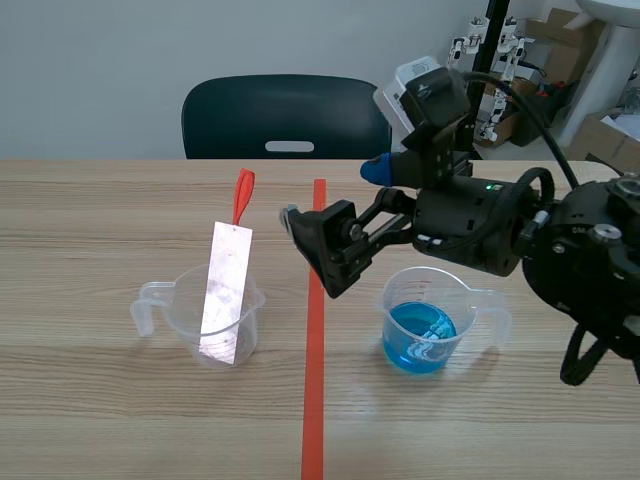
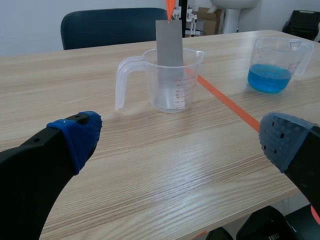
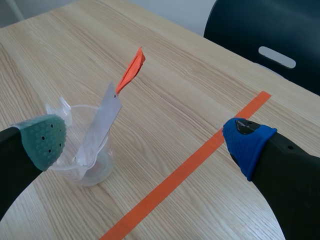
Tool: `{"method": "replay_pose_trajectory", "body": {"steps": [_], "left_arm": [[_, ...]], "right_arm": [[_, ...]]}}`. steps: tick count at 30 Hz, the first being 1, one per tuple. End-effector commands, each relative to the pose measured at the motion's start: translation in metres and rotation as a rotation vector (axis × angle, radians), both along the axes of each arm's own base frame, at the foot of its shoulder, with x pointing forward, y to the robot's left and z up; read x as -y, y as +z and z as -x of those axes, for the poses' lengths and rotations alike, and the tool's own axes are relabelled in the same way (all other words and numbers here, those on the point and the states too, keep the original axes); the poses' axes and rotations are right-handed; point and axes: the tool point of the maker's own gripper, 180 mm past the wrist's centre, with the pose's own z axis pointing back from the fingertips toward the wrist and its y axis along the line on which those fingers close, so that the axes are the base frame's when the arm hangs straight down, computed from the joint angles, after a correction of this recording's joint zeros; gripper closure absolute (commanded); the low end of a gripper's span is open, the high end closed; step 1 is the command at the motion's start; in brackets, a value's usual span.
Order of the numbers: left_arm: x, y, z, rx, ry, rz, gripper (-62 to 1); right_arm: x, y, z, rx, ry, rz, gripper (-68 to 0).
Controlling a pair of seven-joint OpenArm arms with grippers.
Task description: Do the redox reaction experiment. lift the metal plate out of the left beaker
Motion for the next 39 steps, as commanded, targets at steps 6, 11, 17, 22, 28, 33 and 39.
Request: {"method": "replay_pose_trajectory", "body": {"steps": [6,11,17,22,28,33,39], "left_arm": [[-0.001,0.017,0.0,0.084,0.007,0.037,-62.3],[-0.002,0.021,0.001,0.115,0.013,0.023,-62.3],[-0.002,0.021,0.001,0.116,0.013,0.023,-62.3],[-0.002,0.021,0.001,0.115,0.012,0.023,-62.3],[-0.002,0.021,0.001,0.114,0.012,0.023,-62.3],[-0.002,0.021,0.001,0.114,0.012,0.023,-62.3],[-0.002,0.021,0.001,0.114,0.011,0.021,-62.3]], "right_arm": [[-0.01,0.007,-0.023,0.037,-0.003,-0.041,-67.9],[-0.025,-0.002,-0.032,0.018,0.017,-0.043,-67.9],[-0.049,-0.018,-0.033,-0.019,0.069,-0.022,-67.9],[-0.065,-0.025,-0.035,-0.034,0.094,-0.021,-67.9],[-0.076,-0.029,-0.041,-0.053,0.1,-0.033,-67.9],[-0.083,-0.031,-0.046,-0.066,0.093,-0.042,-67.9],[-0.099,-0.035,-0.042,-0.081,0.127,-0.033,-67.9]]}}
